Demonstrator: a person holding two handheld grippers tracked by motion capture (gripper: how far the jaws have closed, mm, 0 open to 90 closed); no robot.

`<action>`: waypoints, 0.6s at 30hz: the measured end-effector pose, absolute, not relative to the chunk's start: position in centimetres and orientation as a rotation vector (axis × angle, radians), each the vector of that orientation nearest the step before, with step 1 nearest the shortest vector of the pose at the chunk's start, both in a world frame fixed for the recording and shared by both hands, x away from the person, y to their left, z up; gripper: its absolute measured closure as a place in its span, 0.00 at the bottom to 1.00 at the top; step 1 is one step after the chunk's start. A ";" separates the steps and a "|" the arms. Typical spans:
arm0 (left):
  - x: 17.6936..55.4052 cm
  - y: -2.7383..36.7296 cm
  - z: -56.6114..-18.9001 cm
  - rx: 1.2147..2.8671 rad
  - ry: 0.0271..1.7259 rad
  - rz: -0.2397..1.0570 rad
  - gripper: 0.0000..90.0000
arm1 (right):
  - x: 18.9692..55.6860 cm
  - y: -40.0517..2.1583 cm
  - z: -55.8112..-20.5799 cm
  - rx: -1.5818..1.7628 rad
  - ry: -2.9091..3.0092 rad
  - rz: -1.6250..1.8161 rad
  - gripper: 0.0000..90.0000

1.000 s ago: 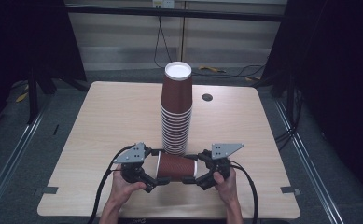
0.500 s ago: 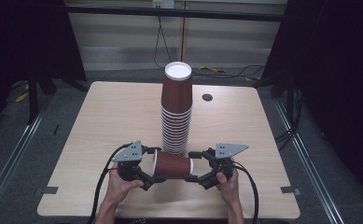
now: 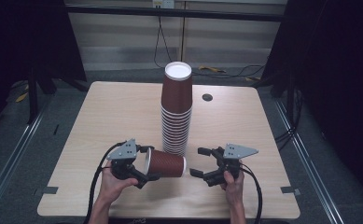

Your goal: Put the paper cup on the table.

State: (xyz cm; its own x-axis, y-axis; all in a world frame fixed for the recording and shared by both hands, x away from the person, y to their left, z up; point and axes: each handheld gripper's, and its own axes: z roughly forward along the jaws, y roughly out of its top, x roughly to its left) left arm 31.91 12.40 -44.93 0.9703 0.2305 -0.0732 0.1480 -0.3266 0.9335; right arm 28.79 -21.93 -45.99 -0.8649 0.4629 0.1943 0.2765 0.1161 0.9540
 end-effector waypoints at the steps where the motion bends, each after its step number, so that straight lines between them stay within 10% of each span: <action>1: 31.9 12.4 -44.9 1.911 0.273 0.085 0.05 | 28.8 -22.0 -46.0 0.752 2.215 1.845 0.14; 18: 33.1 15.1 -44.1 2.028 0.386 0.136 0.05 | 27.8 -23.2 -47.1 0.920 2.027 1.699 0.14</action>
